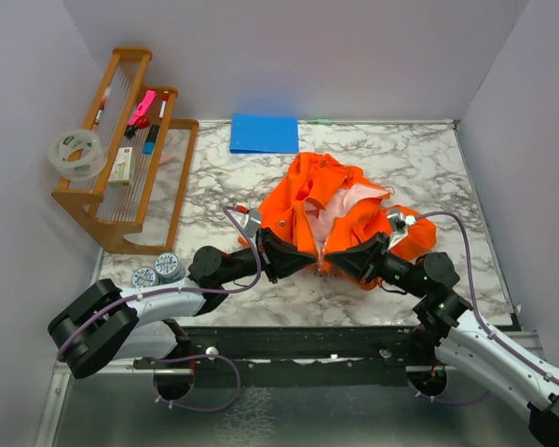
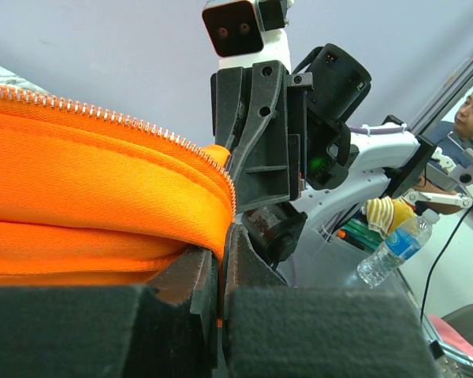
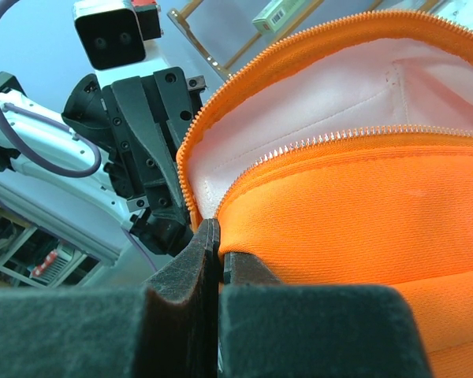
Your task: Zip up the jacket
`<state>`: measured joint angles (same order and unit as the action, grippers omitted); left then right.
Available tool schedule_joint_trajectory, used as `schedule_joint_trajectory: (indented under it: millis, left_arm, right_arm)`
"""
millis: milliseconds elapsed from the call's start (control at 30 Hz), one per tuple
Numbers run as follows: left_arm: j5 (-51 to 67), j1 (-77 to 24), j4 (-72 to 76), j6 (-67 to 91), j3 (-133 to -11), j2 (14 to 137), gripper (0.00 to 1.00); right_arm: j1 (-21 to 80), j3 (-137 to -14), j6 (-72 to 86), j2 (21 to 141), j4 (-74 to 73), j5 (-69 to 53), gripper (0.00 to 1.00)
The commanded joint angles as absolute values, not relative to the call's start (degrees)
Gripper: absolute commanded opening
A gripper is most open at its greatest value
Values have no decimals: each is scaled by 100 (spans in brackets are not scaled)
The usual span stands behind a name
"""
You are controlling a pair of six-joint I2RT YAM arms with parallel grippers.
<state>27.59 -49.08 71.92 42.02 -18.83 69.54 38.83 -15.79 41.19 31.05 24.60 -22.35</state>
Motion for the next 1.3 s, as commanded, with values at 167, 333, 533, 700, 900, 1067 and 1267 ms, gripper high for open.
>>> schedule_joint_trajectory:
  millis: [167, 333, 533, 700, 900, 1067, 1267]
  left_arm:
    - [2965, -4913, 7531, 4210, -1881, 6967, 0]
    - [2963, -4917, 7530, 4234, -1894, 7028, 0]
    - [3012, -4913, 7532, 4249, -1920, 7050, 0]
    - [3059, -4913, 7532, 4269, -1916, 7108, 0]
    - [3028, -4913, 7379, 4258, -1931, 7241, 0]
    - [2864, -4913, 7157, 4262, -1951, 7325, 0]
    - [2509, -4913, 7066, 4250, -1854, 7181, 0]
  right_arm:
    - [3876, -1740, 4251, 2978, 2791, -2035, 0]
    - [3877, -1723, 4298, 2998, 2893, -2018, 0]
    - [3876, -1721, 4304, 3004, 2888, -1932, 0]
    - [3876, -1740, 4330, 3062, 2962, -1857, 0]
    - [3878, -1731, 4443, 3129, 3121, -1883, 0]
    - [3879, -1731, 4507, 3143, 3173, -1957, 0]
    - [3876, -1785, 4297, 3075, 2887, -2047, 0]
